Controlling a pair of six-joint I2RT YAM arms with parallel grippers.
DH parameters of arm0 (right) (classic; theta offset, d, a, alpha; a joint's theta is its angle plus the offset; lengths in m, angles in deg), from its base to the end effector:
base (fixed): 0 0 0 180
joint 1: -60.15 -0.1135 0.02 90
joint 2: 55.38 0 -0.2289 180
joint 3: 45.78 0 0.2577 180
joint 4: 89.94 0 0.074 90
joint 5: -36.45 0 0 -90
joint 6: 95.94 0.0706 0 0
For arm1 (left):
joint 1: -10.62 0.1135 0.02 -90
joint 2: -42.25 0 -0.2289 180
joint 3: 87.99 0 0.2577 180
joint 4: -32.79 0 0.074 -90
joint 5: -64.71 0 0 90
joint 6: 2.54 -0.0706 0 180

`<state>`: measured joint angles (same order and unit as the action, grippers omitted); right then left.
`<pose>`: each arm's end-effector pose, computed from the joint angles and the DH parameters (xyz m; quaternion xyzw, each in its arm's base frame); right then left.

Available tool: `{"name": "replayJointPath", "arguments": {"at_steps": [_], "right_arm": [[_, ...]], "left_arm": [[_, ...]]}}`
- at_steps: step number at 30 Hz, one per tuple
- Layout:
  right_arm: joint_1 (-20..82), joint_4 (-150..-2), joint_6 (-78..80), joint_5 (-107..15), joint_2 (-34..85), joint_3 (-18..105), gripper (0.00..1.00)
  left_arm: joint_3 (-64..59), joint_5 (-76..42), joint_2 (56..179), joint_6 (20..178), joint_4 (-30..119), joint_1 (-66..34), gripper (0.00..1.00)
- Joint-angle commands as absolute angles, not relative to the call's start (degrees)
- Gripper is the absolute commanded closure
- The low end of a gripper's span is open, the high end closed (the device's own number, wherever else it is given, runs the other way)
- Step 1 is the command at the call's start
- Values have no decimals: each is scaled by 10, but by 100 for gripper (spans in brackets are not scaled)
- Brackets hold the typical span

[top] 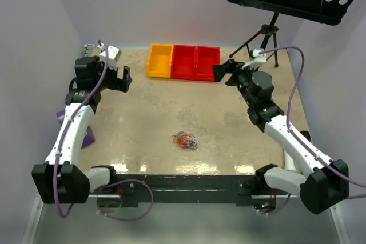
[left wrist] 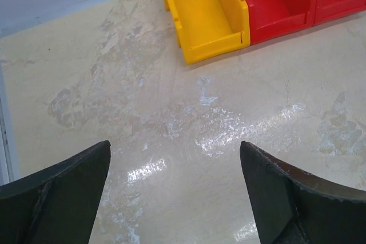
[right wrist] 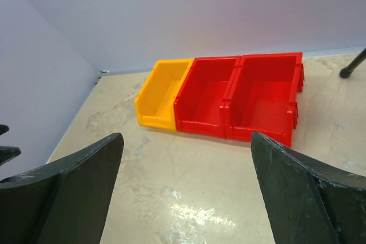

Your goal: Untangle the cables

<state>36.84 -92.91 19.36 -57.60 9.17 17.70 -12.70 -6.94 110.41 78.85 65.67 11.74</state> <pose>0.2992 0.1235 0.3202 0.0375 0.6943 0.2733 0.6647 0.3179 -0.0160 0.2967 0.1392 0.8287 -0.0900 0.5345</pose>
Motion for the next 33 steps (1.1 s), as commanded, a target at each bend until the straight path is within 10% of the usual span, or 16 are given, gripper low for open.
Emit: {"name": "replayJointPath", "arguments": {"at_steps": [1,33], "right_arm": [[367,-916,176,-618,119,222,2],[352,-785,174,-857,605,594,12]], "left_arm": [[-113,-72,1105,802,639,121,0],[-133,-55,1141,766,634,121,0]]}}
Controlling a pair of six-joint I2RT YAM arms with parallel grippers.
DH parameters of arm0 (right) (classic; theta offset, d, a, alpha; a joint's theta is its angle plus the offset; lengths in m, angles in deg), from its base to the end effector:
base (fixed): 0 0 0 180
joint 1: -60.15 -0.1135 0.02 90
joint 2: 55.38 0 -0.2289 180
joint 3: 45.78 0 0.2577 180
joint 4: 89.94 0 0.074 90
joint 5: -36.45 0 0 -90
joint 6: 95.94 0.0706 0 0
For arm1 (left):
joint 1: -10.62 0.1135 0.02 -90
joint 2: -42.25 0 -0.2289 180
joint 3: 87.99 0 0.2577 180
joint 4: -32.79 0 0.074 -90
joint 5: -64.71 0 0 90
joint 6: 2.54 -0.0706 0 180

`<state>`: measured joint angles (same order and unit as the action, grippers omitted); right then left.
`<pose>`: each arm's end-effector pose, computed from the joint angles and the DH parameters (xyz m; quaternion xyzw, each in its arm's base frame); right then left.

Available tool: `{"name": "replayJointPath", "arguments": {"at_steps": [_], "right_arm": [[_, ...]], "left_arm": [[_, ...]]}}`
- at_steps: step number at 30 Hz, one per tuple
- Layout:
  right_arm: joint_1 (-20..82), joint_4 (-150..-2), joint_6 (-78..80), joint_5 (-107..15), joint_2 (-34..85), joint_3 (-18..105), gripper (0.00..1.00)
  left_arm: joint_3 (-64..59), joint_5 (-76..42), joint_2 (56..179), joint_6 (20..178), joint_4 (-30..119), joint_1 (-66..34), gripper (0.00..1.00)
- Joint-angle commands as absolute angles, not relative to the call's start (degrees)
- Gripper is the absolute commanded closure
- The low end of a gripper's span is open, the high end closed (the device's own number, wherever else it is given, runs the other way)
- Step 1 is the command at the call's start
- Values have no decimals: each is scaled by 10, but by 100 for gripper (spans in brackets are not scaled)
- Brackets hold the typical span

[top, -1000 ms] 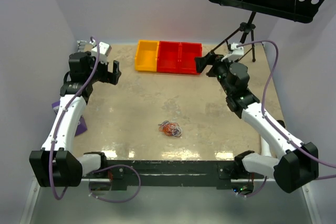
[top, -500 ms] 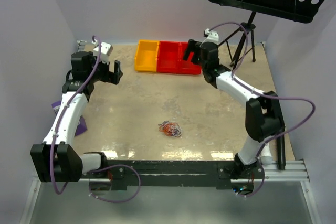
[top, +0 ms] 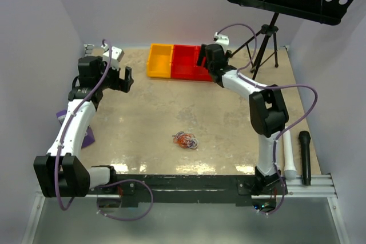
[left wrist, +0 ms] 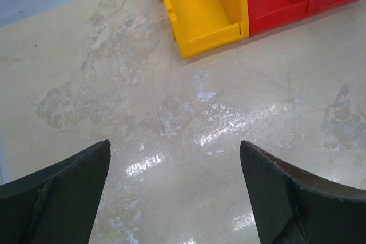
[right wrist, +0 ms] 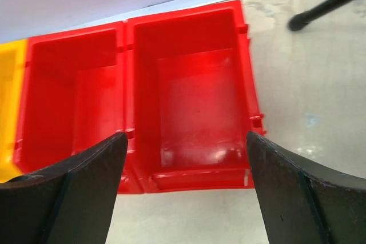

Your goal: Untangle the cables

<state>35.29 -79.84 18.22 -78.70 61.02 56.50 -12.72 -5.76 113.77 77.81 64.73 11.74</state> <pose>0.4640 0.1819 0.1991 0.1132 0.8203 0.0535 0.5581 0.3289 -0.0172 0.2811 0.1498 0.8368 -0.0974 0.5176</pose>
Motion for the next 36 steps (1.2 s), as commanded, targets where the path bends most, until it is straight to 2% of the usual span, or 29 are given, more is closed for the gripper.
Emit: {"name": "replayJointPath", "arguments": {"at_steps": [1,7,17,21,25,30,36], "right_arm": [[353,-783,171,-857,609,597,12],[374,-752,184,-836,636,614,21],[390,-741,184,-830,666,604,26],[390,-739,181,-818,679,606,41],[390,-739,181,-811,685,602,61],[388,-754,190,-800,651,546,83],[372,-800,207,-790,557,408,96]], "left_arm": [[-134,-54,1143,766,633,121,0],[-132,-52,1158,766,630,121,0],[-142,-56,1159,760,625,121,0],[-142,-52,1158,761,626,121,0],[-141,-52,1156,764,630,121,0],[-143,-57,1149,762,636,121,0],[-142,-52,1134,761,651,121,0]]}}
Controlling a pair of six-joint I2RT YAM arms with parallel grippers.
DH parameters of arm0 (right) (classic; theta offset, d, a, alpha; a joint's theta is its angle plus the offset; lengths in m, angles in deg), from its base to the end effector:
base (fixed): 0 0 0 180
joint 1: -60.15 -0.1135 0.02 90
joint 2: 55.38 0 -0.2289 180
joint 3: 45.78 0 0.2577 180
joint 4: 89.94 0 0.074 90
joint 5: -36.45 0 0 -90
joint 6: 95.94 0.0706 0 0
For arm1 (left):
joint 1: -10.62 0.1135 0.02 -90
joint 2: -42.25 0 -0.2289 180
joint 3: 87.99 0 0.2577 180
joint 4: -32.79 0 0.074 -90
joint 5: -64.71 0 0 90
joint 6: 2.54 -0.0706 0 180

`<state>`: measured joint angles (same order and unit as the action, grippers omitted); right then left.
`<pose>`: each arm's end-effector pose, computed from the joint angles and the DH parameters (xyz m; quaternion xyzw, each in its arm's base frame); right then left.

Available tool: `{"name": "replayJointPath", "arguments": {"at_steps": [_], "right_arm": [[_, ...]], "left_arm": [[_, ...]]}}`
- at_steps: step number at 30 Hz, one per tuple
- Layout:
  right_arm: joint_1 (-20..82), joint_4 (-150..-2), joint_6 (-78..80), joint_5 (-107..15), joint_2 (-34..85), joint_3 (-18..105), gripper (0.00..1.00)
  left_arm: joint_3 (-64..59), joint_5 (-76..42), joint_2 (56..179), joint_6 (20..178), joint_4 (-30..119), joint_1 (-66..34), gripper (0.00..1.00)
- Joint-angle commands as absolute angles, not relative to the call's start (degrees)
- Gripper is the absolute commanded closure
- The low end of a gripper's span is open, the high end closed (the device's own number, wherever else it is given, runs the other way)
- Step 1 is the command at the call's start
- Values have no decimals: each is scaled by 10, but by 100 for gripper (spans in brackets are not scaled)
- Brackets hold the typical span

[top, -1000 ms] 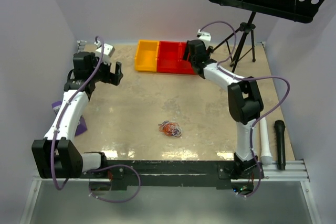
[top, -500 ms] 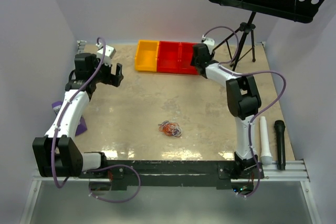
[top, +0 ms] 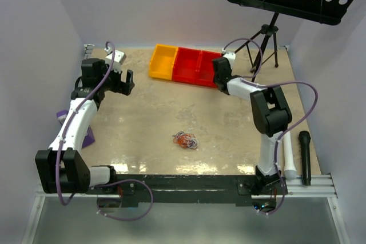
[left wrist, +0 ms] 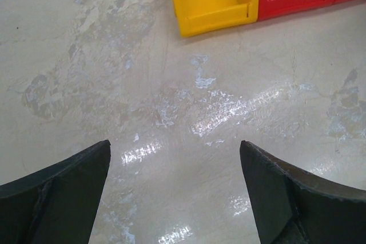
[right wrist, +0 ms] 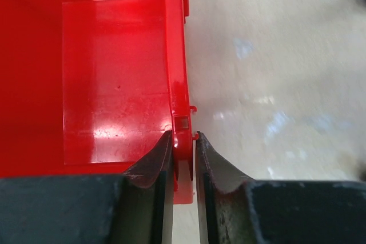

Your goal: Untangle the cables

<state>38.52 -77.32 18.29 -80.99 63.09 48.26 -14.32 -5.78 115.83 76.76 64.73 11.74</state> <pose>0.4515 0.1440 0.1258 0.1254 0.8670 -0.0268 0.4816 0.3328 -0.0171 0.2593 0.1540 0.8515 -0.0980 0.4916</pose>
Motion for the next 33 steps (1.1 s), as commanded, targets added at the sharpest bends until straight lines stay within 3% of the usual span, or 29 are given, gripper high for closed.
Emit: {"name": "replayJointPath", "arguments": {"at_steps": [1,11,21,23,27,33], "right_arm": [[368,-808,210,-790,541,381,98],[309,-811,263,-786,382,179,100],[256,-695,313,-791,269,174,98],[252,-695,326,-780,261,160,89],[250,-706,345,-776,267,137,60],[250,-716,362,-757,295,150,50]], "left_arm": [[-142,-50,1133,761,654,121,0],[-142,-21,1097,735,723,121,0],[-169,54,1033,680,791,111,0],[-177,69,1025,665,810,91,0],[-210,39,1007,651,815,19,0],[-205,76,1014,623,850,2,0]]}}
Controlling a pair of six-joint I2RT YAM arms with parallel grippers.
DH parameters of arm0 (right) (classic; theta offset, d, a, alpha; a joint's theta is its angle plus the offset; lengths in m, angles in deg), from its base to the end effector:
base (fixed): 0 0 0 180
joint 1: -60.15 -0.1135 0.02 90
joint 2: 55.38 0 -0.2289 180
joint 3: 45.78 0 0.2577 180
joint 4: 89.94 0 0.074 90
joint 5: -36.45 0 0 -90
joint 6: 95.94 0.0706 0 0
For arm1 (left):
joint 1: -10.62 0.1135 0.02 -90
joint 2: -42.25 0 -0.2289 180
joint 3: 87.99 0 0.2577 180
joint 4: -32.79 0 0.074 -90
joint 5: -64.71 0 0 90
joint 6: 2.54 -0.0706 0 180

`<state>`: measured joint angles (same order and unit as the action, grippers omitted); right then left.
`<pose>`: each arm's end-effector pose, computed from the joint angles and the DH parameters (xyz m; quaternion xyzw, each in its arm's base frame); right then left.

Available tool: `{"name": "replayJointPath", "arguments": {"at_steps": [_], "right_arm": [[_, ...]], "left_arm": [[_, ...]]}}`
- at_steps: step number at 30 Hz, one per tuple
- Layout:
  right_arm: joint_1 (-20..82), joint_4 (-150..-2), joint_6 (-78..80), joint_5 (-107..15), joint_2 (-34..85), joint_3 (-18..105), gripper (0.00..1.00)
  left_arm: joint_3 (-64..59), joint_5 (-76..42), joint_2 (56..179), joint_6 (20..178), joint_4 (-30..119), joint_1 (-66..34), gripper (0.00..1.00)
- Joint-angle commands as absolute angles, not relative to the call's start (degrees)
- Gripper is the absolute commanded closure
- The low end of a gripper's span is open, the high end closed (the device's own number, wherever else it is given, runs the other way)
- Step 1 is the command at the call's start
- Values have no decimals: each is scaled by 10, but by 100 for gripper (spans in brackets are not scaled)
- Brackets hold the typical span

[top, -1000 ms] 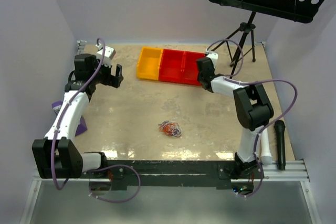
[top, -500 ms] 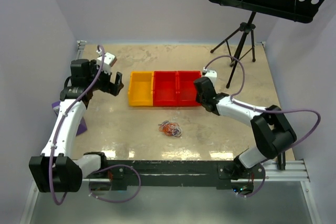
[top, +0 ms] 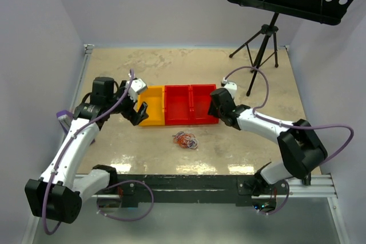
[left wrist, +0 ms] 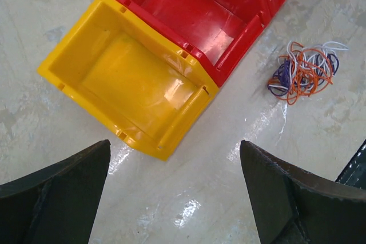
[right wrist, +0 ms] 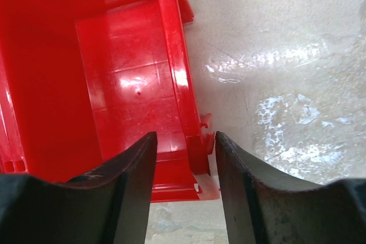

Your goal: Untangle the cables

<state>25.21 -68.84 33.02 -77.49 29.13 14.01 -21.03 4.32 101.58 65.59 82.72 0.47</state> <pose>0.2859 0.1648 0.1342 0.1097 0.9032 0.0676 0.4095 0.2486 -0.0799 0.2535 0.3432 0.8214 -0.1926 0.4127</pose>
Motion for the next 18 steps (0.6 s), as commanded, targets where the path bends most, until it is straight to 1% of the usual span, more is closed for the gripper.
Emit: {"name": "replayJointPath", "arguments": {"at_steps": [1,6,8,10,12,14,18], "right_arm": [[249,-716,364,-754,290,153,49],[222,-707,377,-757,229,146,48],[207,-700,400,-760,207,131,48],[193,-702,420,-761,184,108,48],[190,-695,434,-764,162,87,48],[190,-684,442,-777,141,72,47],[191,-680,450,-778,138,63,47]], "left_arm": [[-205,84,1013,615,858,2,0],[-228,144,997,578,873,-20,0],[-248,134,990,591,839,-57,0],[-264,107,999,601,813,-116,0],[-263,74,1032,608,798,-192,0],[-251,53,1076,610,788,-230,0],[-228,40,1155,591,759,-250,5]]}}
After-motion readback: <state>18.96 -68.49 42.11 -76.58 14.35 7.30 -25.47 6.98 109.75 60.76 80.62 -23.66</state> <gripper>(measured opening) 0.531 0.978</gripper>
